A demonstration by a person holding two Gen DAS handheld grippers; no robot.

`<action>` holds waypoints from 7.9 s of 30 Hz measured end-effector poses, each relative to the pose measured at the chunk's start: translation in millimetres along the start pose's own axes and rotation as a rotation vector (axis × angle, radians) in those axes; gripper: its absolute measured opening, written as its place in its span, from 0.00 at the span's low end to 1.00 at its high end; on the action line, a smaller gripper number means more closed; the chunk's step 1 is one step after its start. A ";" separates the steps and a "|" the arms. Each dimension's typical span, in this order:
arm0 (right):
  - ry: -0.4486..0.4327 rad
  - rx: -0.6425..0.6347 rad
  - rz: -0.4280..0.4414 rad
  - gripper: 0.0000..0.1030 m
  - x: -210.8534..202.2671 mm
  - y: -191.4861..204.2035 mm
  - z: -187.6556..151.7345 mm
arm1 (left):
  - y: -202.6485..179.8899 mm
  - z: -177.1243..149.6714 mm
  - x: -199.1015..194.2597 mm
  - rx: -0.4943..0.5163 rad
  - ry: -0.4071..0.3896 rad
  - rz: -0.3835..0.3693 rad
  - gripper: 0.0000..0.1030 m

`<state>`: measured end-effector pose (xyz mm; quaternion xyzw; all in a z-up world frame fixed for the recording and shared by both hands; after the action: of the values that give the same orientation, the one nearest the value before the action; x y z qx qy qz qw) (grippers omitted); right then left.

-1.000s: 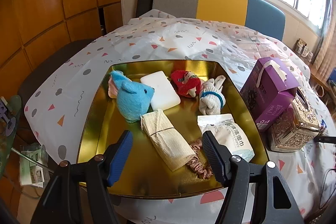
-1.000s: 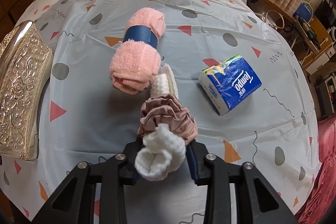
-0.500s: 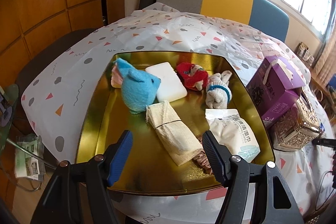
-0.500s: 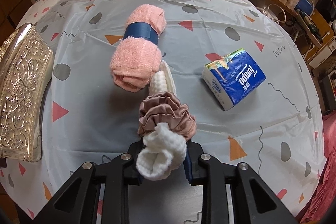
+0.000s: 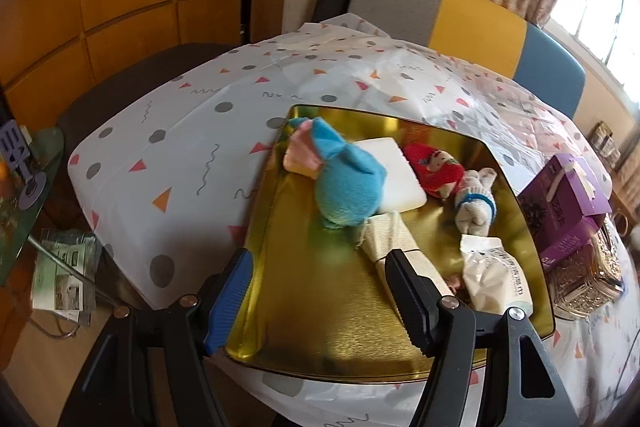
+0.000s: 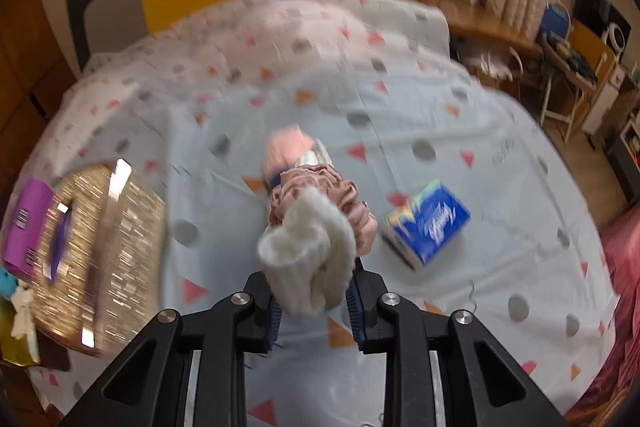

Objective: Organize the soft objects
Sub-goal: 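Carry the scrunchie bundle into the gold tray and open the right gripper, then withdraw the right gripper and grasp the blue Tempo tissue pack, then grasp the pink towel roll with the left gripper while the right lifts the tissue pack, then carry the pink towel roll into the gold tray and open the left gripper while the right holds the tissues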

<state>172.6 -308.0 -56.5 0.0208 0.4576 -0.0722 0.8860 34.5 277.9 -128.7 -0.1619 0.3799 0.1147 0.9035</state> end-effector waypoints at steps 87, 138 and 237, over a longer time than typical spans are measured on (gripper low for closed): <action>0.016 0.436 -0.071 0.48 80.2 -100.0 -14.9 | -68.3 -3.7 -22.6 0.216 -0.031 -0.047 0.67; 0.273 0.620 -0.174 0.56 146.3 -160.4 -34.9 | -561.9 -59.0 101.0 0.540 0.420 -0.512 0.62; 0.109 -0.043 -0.085 0.27 156.5 -29.7 -30.2 | -103.4 1.5 -17.8 0.197 0.004 -0.128 0.33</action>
<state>233.2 -351.3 -200.5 -0.0137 0.5070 -0.0989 0.8562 57.4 181.7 -93.7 -0.0963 0.3799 0.0185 0.9198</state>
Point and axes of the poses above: each gripper's, at about its wrist camera, not at the fingertips, and x roughly the way its jaws point, y to its left, z to its top, the point moved 7 cm from there along x, roughly the way its jaws point, and after that the axes turned 6 degrees about -z, right-handed, at the moved point
